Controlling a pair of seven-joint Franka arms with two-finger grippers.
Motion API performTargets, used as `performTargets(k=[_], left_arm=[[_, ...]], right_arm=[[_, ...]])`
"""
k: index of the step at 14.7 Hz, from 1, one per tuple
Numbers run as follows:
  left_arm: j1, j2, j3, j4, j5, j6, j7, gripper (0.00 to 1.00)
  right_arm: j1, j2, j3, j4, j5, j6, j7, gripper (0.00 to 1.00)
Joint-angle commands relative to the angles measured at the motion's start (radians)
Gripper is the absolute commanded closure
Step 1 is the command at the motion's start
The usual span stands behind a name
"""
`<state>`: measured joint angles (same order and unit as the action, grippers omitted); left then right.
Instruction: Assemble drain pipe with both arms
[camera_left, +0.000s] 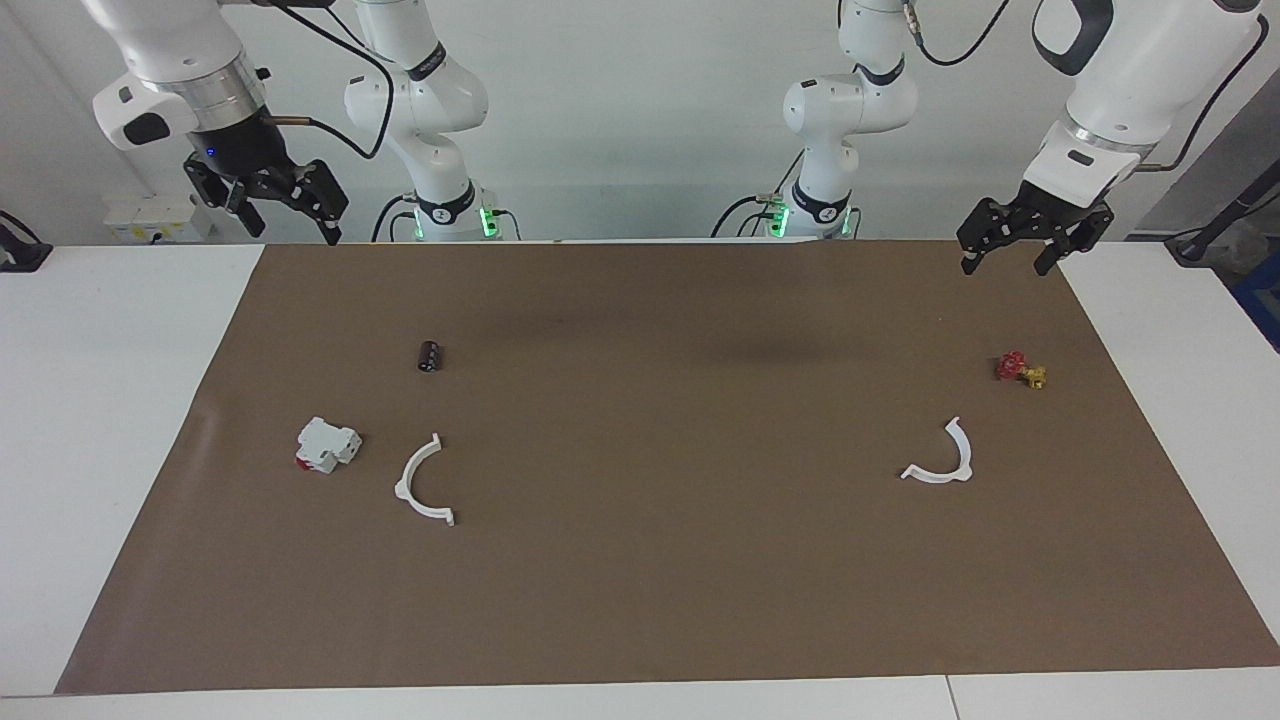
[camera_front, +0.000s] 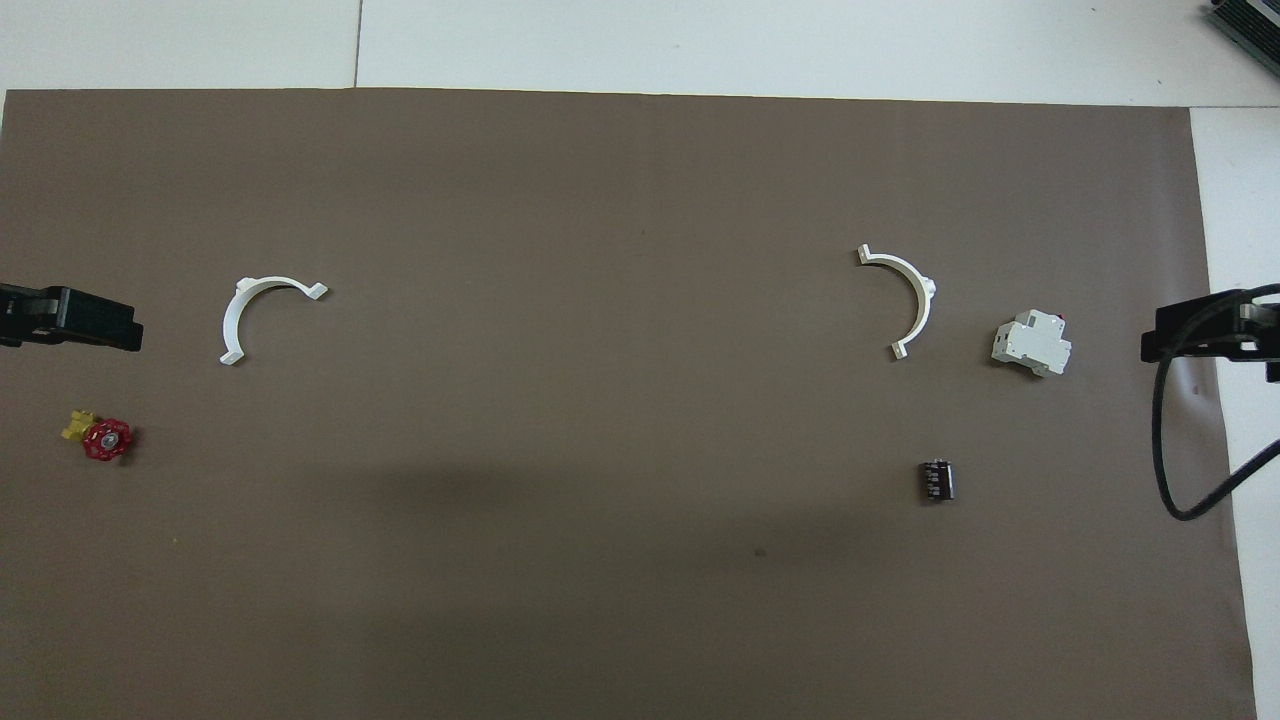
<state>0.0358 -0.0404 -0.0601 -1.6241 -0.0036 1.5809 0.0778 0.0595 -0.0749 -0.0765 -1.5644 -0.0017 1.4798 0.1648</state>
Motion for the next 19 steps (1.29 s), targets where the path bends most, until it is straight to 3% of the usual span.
performTargets(k=[1,19], left_arm=[[0.016,-0.027,-0.009,-0.028,-0.010,-0.001,0.016,0.00],[0.018,-0.027,-0.009,-0.028,-0.010,-0.002,0.016,0.00]], right_arm=[[0.002,-0.022,-0.003,-0.022,0.005,-0.010,0.006,0.00],[0.002,-0.008,0.015,-0.074,0.008,0.096,-0.025,0.00]])
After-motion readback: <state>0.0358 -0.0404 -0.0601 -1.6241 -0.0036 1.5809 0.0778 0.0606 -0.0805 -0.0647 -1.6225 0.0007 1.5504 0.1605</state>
